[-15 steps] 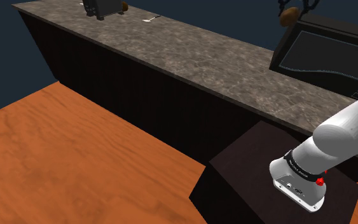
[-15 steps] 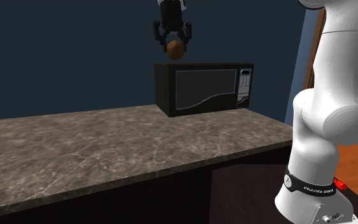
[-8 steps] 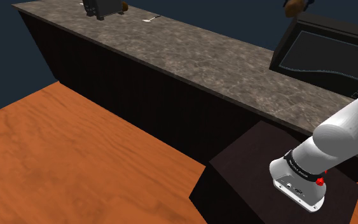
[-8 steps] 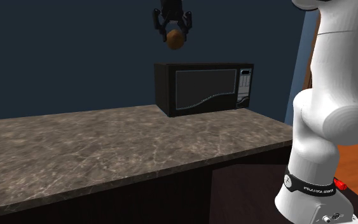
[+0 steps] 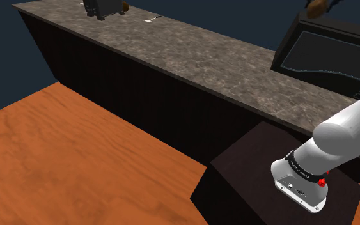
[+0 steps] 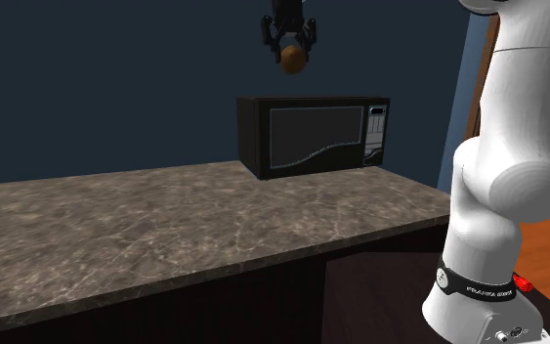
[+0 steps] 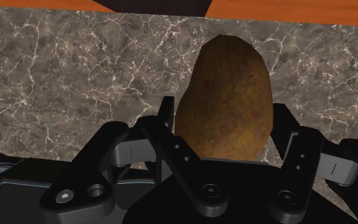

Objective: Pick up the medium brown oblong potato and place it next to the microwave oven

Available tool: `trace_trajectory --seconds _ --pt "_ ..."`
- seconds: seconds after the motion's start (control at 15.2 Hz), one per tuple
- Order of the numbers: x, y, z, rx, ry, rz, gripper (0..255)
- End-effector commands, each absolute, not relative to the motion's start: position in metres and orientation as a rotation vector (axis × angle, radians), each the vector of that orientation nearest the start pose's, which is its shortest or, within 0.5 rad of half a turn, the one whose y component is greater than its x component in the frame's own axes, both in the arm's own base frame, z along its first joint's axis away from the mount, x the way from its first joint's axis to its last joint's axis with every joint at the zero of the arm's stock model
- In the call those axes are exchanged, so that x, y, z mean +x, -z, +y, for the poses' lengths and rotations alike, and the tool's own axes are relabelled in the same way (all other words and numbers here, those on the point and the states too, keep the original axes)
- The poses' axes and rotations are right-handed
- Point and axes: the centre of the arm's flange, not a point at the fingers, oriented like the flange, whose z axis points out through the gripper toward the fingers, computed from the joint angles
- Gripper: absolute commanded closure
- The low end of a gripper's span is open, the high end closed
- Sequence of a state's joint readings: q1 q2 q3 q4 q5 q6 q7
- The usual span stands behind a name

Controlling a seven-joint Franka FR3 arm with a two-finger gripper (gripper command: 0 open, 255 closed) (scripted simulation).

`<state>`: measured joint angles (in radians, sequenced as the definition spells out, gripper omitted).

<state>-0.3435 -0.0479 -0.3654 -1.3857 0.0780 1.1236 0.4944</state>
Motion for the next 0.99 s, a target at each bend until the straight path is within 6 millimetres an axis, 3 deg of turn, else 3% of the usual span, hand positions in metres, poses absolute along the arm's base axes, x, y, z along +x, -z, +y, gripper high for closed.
trace_trajectory --seconds 0.0,0.92 --pt "0.350 -0.697 -0.332 -2.508 -0.312 1.668 255" --pt "0.213 -0.697 -0.455 -2.508 -0.312 1.668 255"
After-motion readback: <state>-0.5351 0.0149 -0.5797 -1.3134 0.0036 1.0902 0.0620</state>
